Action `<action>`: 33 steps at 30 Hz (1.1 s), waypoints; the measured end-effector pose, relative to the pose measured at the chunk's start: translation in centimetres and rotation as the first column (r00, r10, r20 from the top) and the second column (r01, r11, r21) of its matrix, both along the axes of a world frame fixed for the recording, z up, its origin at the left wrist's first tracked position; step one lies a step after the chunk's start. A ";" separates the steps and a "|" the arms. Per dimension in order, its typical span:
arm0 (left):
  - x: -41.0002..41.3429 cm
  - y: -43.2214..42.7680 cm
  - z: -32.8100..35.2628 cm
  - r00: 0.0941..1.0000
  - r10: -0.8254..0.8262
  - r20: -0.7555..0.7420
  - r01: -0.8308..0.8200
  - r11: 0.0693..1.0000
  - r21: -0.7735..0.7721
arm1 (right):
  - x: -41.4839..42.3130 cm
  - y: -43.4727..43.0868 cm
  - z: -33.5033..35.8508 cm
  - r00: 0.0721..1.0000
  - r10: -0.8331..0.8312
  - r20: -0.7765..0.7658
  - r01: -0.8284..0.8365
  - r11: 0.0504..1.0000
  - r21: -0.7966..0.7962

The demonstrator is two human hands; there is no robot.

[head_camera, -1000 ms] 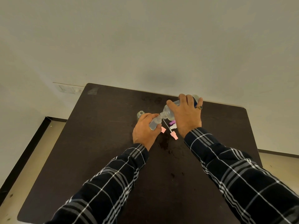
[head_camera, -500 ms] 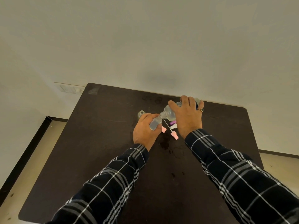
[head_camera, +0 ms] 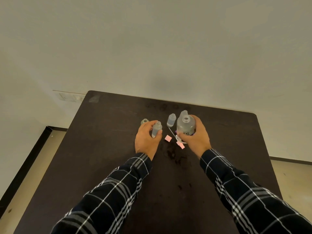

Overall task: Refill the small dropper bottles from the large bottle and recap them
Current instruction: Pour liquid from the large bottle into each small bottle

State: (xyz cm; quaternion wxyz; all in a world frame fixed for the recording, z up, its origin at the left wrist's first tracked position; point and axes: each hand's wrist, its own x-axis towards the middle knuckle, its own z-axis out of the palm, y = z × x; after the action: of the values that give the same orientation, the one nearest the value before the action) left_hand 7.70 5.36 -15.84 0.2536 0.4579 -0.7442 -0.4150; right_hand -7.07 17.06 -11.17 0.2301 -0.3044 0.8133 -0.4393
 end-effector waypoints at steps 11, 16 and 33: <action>-3.9 -0.3 -1.5 0.989 0.027 0.147 -0.031 0.999 0.022 | -1.5 1.3 -2.5 0.993 0.040 0.112 -0.031 0.996 -0.082; -5.4 -1.2 -1.6 0.976 0.052 0.209 -0.059 0.998 0.028 | -2.1 1.5 -3.3 0.991 0.042 0.129 -0.028 0.994 -0.104; -1.8 1.6 0.7 0.975 0.172 0.139 -0.141 0.968 -0.208 | -1.3 -0.2 -2.6 0.993 0.084 0.087 -0.076 0.993 -0.093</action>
State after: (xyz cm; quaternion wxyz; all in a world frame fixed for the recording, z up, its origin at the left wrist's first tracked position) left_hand 5.93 7.00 -15.12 0.2708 0.5190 -0.7606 -0.2809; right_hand -8.42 16.83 -13.75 0.2705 -0.3264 0.7686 -0.4791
